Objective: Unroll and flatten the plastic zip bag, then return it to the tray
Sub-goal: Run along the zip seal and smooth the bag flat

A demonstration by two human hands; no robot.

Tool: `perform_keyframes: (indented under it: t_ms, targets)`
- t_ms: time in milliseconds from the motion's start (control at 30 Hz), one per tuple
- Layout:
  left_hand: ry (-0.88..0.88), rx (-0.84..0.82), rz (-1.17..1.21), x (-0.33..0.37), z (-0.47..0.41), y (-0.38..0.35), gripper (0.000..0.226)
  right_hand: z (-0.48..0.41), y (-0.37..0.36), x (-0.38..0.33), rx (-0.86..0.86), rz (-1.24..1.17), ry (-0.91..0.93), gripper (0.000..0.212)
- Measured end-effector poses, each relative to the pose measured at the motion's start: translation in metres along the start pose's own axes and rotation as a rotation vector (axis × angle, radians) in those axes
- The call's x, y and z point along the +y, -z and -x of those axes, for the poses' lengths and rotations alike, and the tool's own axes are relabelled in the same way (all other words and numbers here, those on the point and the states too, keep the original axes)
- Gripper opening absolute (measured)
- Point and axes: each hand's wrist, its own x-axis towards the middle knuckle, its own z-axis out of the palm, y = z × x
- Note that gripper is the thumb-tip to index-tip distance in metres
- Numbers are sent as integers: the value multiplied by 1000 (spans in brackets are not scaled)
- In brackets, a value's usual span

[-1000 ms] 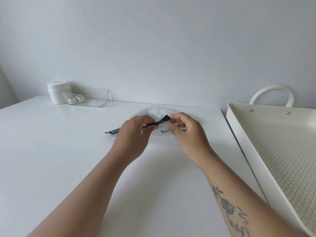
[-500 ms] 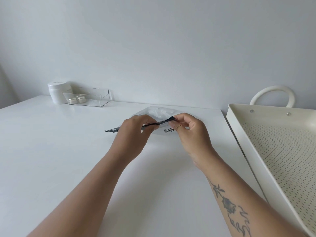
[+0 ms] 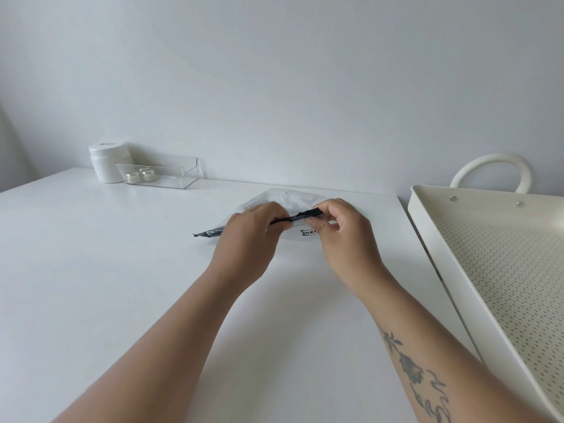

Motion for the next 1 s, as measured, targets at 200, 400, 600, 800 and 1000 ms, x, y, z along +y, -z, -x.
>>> perform_keyframes:
  t_ms: [200,400,600,800,1000]
  targets:
    - [61,-33,29,-9,0,9,5,2,1,2,14,-110,-94,7]
    - [47,-12,3,-9,-1,5,8,3,1,1,-29,54,10,5]
    - [31,19,-12,-6,-1,4,10,5,1,-9,-5,385,164,7]
    - [4,2,-35,-3,0,1,9,4,2,-13,2,423,155,11]
    - [-19,-16,-1,-6,0,3,6,2,3,-5,-13,258,73,13]
